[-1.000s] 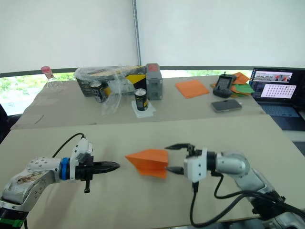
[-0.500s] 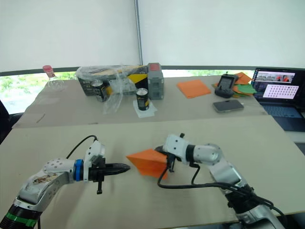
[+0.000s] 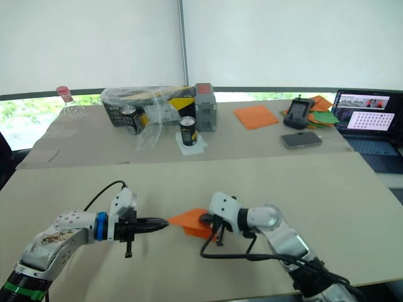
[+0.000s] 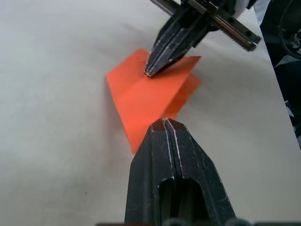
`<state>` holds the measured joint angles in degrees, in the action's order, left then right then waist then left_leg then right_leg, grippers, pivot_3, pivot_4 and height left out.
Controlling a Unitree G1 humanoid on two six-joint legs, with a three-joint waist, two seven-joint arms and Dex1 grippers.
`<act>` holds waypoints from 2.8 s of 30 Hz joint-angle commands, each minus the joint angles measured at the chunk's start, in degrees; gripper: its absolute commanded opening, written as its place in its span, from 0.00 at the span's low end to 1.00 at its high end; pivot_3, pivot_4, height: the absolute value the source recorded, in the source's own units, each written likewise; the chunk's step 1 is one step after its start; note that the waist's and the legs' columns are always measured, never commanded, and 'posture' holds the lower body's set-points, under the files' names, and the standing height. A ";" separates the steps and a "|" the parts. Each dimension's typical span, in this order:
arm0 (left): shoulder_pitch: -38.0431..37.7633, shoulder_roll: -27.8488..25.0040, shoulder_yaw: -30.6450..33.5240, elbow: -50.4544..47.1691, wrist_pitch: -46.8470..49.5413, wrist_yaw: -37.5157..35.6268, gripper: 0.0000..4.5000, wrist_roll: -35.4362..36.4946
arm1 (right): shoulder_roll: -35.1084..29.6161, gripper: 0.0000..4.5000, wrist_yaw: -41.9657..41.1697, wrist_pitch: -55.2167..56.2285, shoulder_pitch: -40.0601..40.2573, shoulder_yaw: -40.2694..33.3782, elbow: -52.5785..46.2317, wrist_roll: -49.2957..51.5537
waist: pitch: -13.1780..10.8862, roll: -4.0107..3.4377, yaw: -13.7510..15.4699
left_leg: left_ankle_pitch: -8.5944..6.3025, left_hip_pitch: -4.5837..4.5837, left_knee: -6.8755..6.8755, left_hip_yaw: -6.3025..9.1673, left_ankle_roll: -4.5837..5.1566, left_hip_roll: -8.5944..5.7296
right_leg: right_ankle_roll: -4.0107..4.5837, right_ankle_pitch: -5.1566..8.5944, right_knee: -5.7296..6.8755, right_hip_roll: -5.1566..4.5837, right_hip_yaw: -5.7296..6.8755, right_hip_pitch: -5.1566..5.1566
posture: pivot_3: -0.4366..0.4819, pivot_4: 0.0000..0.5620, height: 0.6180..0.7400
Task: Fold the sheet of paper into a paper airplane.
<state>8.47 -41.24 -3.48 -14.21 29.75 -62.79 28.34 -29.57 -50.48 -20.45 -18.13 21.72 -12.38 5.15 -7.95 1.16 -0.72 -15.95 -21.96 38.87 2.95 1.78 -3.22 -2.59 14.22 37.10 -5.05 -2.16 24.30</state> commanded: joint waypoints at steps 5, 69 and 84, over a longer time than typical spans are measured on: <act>0.97 -1.19 0.64 -0.71 -0.35 -1.55 0.00 0.40 | 0.25 0.01 1.19 0.27 3.23 0.22 -2.87 -0.79 | 0.00 0.00 0.07 | 0.00 0.02 0.00 0.01 0.00 -0.01 | 0.00 0.00 0.00 0.00 0.02 -0.02 | 0.48 0.27 1.00; 3.28 6.94 -13.58 14.86 -13.21 0.13 0.00 -16.56 | -0.69 0.65 -0.23 -27.63 1.25 -14.94 -0.66 22.64 | 0.13 -0.03 0.29 | 0.00 0.30 0.02 -0.02 0.03 0.01 | -0.02 -0.01 0.04 -0.03 -0.02 -0.28 | 0.48 0.27 1.00; 3.79 7.40 -13.68 15.71 -13.18 0.11 0.00 -16.60 | -3.23 0.01 -3.12 -17.33 3.64 -11.62 -2.33 18.63 | 0.13 -0.03 0.35 | -0.01 0.30 0.02 -0.01 0.03 0.01 | -0.02 -0.01 0.04 -0.04 -0.01 -0.28 | 0.48 0.27 1.00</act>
<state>13.54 -33.26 -16.13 -1.83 15.08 -63.97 14.30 -31.48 -51.93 -43.33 -14.98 8.97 -12.23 26.07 -7.82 1.13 -0.37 -15.96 -21.66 38.89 2.94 1.81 -3.22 -2.61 14.21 37.14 -5.09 -2.17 24.01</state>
